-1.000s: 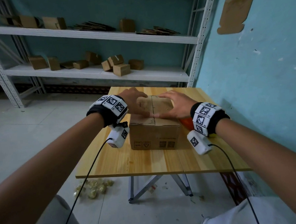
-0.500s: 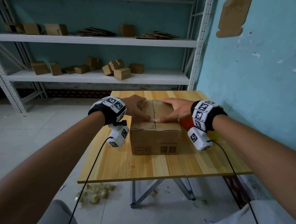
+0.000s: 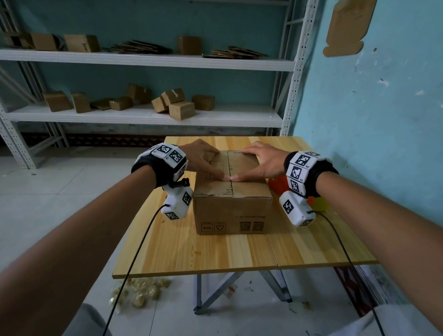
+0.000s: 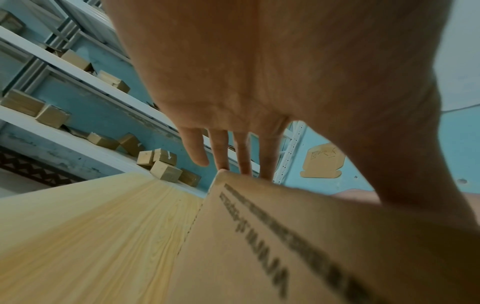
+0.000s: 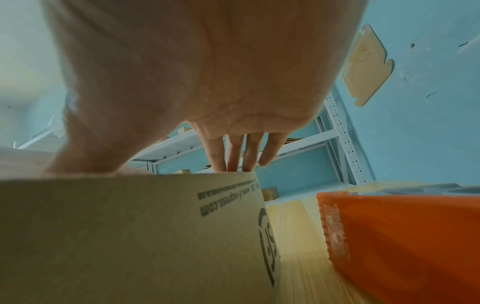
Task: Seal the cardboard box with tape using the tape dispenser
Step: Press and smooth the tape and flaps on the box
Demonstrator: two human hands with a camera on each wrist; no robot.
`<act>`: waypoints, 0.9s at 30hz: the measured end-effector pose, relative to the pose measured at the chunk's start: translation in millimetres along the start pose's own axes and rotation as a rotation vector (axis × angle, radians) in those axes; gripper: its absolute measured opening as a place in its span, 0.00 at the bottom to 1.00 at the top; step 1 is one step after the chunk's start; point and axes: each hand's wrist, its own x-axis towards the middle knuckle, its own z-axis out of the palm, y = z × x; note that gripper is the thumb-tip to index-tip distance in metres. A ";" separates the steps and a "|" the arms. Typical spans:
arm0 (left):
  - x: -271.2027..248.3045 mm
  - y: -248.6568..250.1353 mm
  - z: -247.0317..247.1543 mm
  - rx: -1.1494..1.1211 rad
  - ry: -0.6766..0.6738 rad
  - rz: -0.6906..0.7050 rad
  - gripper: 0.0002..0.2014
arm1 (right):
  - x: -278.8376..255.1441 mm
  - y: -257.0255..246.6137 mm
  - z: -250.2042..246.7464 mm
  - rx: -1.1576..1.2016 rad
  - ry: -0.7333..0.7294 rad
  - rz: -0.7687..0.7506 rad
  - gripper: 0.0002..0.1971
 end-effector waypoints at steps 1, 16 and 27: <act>-0.1 0.0 0.4 0.002 0.003 0.002 0.47 | 0.1 0.2 0.6 -0.001 0.001 -0.001 0.52; -7.8 3.5 -1.5 0.049 0.022 0.014 0.43 | -3.1 -1.2 -1.2 -0.031 0.018 -0.022 0.49; -10.8 4.5 -0.8 0.062 0.024 0.004 0.43 | -5.0 -1.4 0.3 -0.085 0.021 -0.034 0.48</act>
